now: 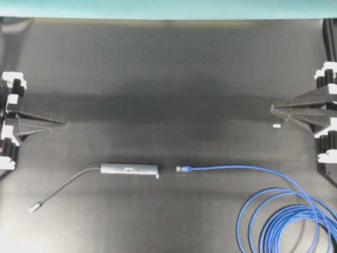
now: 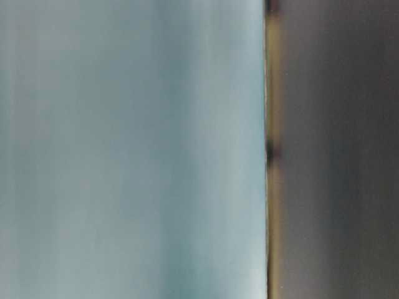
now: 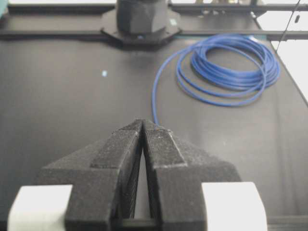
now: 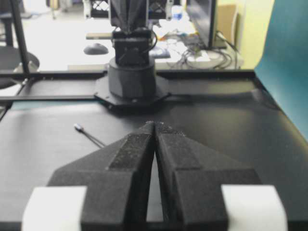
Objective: Insert the LAN cable into the hub.
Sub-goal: 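Move the left gripper toward the grey hub, right toward the blue plug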
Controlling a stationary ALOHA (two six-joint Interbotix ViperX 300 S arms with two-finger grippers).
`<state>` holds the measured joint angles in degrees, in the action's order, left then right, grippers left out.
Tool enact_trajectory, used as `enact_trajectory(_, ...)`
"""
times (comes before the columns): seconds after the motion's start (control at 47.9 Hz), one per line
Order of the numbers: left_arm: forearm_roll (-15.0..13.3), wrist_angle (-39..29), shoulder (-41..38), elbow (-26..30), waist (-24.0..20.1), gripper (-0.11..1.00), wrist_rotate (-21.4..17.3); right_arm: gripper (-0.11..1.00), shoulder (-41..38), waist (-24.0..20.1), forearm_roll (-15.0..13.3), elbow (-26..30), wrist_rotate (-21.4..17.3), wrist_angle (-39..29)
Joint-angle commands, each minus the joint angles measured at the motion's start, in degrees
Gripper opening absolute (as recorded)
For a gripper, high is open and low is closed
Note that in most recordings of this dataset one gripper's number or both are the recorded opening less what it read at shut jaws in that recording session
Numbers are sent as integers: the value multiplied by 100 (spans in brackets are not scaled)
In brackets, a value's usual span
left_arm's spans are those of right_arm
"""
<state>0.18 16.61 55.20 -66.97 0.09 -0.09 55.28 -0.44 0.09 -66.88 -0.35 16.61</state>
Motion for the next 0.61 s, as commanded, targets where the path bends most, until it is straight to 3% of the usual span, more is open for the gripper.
enact_trajectory(0.0, 237, 9, -220, 272, -123, 6, 88, 3, -105, 18, 62, 141, -18, -9)
enact_trajectory(0.104, 246, -62, -510, 492, -88, 0, 123, 0, -334, -35, 264, 404, -132, -756)
enact_trajectory(0.292, 246, -501, -940, 703, 105, 0, 132, 0, -747, -141, 264, 879, -387, -2180)
enact_trajectory(0.584, 246, -624, -1248, 756, 158, 0, 141, 0, -1573, -360, 264, 1292, -747, -3076)
